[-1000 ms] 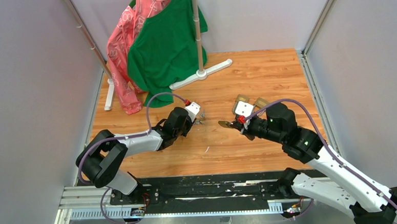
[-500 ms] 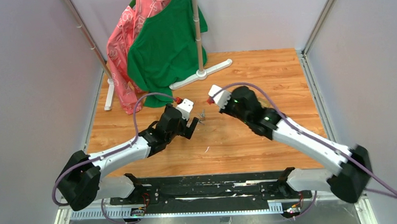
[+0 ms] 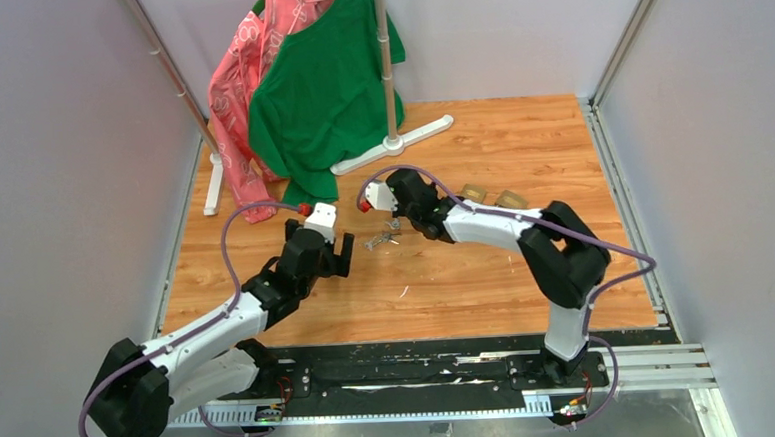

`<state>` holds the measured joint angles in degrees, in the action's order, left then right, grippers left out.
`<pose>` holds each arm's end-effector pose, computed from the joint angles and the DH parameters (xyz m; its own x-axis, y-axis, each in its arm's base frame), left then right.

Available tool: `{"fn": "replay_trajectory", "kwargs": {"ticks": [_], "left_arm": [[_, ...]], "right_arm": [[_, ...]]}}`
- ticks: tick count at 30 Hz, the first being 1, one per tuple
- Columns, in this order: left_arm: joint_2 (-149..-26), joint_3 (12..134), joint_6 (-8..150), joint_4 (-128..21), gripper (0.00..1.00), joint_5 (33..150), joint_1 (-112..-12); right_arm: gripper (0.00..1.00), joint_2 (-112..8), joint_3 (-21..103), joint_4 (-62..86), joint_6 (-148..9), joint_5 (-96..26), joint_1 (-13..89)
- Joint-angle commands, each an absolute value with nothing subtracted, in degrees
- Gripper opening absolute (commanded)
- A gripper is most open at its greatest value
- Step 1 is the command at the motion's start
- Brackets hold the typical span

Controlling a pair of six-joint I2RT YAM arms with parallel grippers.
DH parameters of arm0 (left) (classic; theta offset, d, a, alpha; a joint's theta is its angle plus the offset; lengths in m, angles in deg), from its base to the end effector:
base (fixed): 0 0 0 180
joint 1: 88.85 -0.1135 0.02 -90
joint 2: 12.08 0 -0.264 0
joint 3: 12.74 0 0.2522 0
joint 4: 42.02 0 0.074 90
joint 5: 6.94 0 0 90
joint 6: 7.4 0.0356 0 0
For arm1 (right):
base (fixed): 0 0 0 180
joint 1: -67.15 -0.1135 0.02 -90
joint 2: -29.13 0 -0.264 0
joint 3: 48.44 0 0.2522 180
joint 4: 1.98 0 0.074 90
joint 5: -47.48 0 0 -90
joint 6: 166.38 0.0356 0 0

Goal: Lock with the key
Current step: Place the lock at the center of the board.

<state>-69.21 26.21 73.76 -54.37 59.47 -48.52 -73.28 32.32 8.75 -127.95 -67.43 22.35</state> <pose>0.1679 -0.1239 0.2024 -0.4334 0.1832 -0.8824 0.2669 0.9613 0.0685 0.2950 0.2719 0.2214 0.0667 -0.9350 -0.3482 -0.5380 0.2602 -0.8018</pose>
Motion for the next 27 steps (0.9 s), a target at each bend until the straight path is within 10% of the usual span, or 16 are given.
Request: {"fn": "replay_trajectory", "kwargs": {"ticks": [1, 7, 13, 27], "left_arm": [[-66.50, 24.58, 70.43, -53.23, 1.00, 60.34, -52.74], [-66.46, 23.86, 70.13, -51.98, 1.00, 62.68, -54.35], [-66.92, 23.78, 70.12, -51.28, 1.00, 63.64, -54.35], [-67.14, 24.88, 71.57, -51.03, 1.00, 66.34, -54.40]], "right_arm": [[0.00, -77.91, 33.71, 7.36, -132.96, -71.91, 23.82], [0.00, -79.67, 32.00, 11.12, -128.29, -71.29, 23.82], [0.50, -80.91, 34.04, 21.22, -123.69, -69.18, 23.82], [0.79, -67.73, 32.64, 31.26, -114.44, -52.67, 24.04]]}}
